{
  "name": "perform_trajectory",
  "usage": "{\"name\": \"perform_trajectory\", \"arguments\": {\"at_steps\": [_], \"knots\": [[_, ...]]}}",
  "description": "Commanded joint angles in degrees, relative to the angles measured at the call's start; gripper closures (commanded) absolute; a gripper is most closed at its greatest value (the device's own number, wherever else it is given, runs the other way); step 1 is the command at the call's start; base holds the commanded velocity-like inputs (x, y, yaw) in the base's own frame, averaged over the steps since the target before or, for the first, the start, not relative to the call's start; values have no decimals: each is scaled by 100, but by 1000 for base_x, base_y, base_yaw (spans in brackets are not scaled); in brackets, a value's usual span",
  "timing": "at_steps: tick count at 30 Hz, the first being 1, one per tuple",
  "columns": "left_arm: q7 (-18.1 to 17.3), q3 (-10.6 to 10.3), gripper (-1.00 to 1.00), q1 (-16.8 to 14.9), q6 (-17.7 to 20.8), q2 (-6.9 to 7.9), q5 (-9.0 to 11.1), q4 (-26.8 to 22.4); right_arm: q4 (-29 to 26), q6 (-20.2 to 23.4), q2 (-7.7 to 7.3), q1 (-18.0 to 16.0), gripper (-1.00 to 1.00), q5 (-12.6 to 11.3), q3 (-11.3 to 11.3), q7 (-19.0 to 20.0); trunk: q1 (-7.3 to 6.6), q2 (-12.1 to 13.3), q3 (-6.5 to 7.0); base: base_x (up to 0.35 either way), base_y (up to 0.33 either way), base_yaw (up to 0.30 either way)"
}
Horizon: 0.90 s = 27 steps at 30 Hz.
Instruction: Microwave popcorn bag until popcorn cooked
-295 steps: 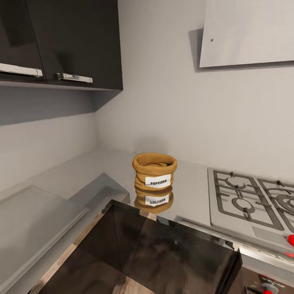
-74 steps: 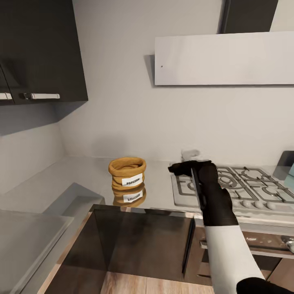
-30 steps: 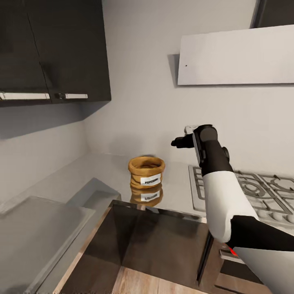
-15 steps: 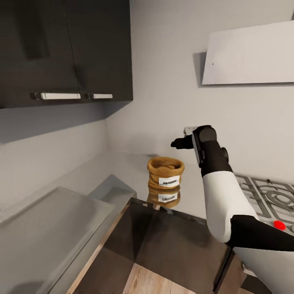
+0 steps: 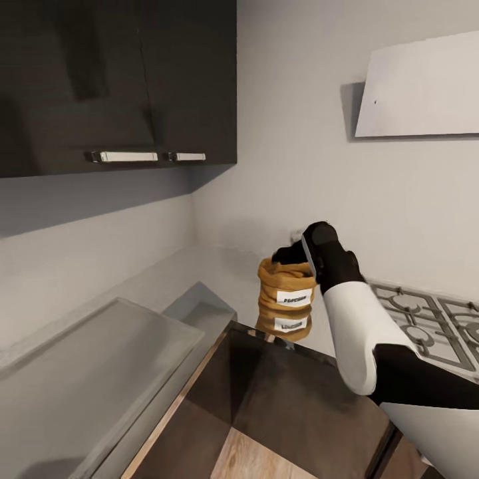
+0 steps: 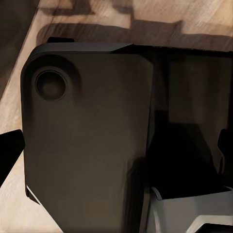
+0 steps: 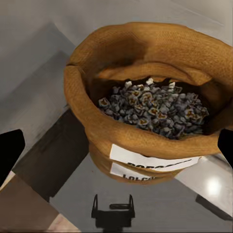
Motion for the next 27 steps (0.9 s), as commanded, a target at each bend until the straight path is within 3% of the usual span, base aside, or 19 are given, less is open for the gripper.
{"name": "perform_trajectory", "arguments": {"at_steps": [1,4,8,13,17,23,25,27], "knots": [[-3,0,-100,-2,-16,-1,35,2,70,13,7,-5,-100,62,-28,49,0,-5,-7,0,0,0],[-1,0,-100,-2,-17,-1,37,2,159,13,7,-5,-100,83,-28,-54,0,-5,-7,0,0,0],[-4,0,-100,-2,-16,-1,35,2,167,13,7,-5,-100,58,-28,-821,0,-5,-7,0,0,0],[-3,0,-100,-2,-16,-1,36,2,158,13,7,-5,-100,-10,-36,-899,0,-5,-7,0,0,0],[-4,0,-100,-2,-16,-1,35,2,147,13,7,-5,-100,-272,-37,-910,0,-5,-7,0,0,0],[-6,0,-100,-2,-16,-1,35,2,89,13,7,-5,-100,-297,-74,-913,0,-5,-7,0,0,0],[-7,0,-100,-2,-16,-1,36,2,96,13,7,-5,-100,-299,-297,-935,0,-5,-7,0,0,0],[-8,0,-100,-2,-16,-1,37,2,96,13,7,-5,-100,-289,-695,-971,0,-5,-7,0,0,0]]}}
